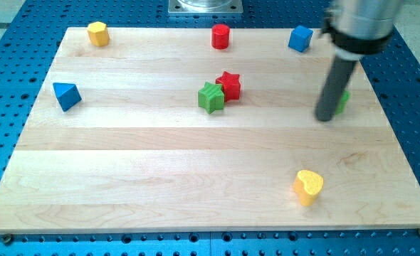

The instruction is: Push the green star to the bottom left of the board

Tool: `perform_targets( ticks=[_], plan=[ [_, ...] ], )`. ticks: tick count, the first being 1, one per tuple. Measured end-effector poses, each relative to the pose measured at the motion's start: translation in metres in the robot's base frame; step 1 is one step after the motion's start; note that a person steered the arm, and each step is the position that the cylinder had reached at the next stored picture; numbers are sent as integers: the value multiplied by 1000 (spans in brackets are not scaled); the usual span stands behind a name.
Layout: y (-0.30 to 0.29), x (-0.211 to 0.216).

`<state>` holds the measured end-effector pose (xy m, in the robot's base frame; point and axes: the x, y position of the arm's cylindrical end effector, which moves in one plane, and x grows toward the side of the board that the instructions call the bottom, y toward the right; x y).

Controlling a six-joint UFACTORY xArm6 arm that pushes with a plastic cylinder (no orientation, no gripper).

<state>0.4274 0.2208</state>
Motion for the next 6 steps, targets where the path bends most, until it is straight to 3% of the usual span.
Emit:
perform_targets(
  ticks=[2, 4, 6],
  plan=[
    [-13, 59],
    [-84, 52],
    [-83, 50]
  ],
)
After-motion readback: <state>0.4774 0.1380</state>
